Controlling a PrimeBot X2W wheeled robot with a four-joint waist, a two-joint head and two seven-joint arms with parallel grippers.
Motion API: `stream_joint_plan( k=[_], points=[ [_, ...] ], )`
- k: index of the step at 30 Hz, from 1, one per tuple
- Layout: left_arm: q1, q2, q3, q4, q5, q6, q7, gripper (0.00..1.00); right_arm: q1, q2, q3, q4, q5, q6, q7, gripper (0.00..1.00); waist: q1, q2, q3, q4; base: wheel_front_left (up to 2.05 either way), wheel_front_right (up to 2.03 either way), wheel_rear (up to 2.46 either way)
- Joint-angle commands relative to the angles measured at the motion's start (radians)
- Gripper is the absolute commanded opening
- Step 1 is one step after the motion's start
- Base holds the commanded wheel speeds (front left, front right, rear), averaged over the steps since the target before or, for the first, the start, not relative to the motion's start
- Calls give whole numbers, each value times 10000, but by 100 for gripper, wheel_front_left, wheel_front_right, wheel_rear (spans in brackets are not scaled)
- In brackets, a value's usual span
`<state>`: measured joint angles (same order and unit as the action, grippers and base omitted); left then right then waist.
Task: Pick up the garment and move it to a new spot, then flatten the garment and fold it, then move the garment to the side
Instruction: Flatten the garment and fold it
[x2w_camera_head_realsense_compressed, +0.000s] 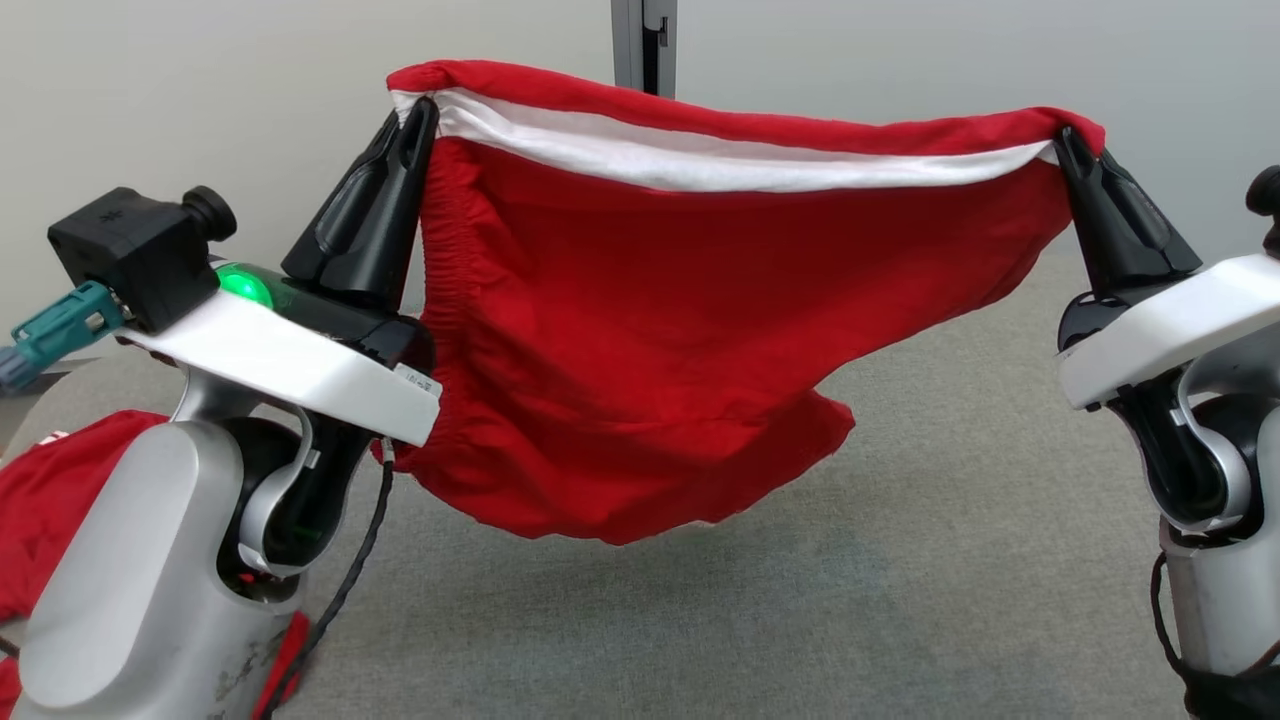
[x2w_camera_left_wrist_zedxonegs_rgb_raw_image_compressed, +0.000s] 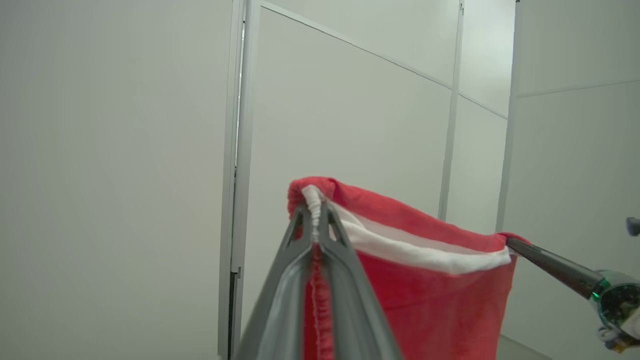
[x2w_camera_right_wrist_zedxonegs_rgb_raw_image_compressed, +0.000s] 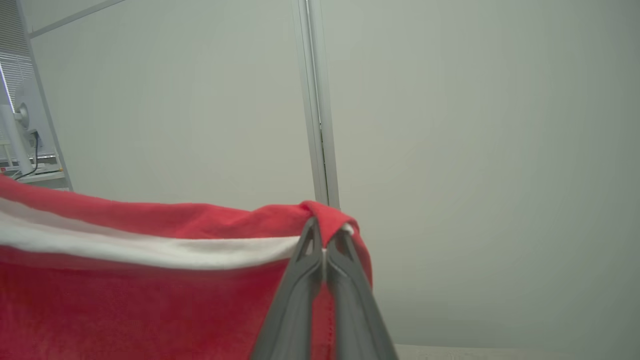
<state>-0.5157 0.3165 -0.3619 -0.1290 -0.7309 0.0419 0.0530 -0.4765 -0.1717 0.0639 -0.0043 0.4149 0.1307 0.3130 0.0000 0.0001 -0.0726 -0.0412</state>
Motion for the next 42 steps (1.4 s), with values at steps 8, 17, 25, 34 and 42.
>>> stream_joint_plan(
  k=[8,17,25,34,42],
  points=[
    [-1595,74,495,1287,-644,-371,350,0,-1947,-571,388,430,-538,-2,72,0,0,-1,2072,-164,0,0,0],
    [-6529,-292,612,4612,-214,-1218,-141,0,-7075,-583,940,2790,-425,-2,-1348,0,0,-1,5163,-79,0,0,0],
    [-9161,-631,638,7557,213,-1609,-2268,0,-9638,-57,696,5722,-803,-11,-3961,0,0,-1,6036,-49,0,0,0],
    [-8254,-1448,-417,9174,-143,-1732,-3005,0,-8542,217,1385,7903,-247,-8,-4937,0,0,-1,6246,273,0,0,0],
    [-5549,-1389,-2083,9085,-837,-1732,-3182,0,-6329,-293,2806,9318,1023,-5,-5134,0,0,-1,5441,668,0,0,0]
  ],
)
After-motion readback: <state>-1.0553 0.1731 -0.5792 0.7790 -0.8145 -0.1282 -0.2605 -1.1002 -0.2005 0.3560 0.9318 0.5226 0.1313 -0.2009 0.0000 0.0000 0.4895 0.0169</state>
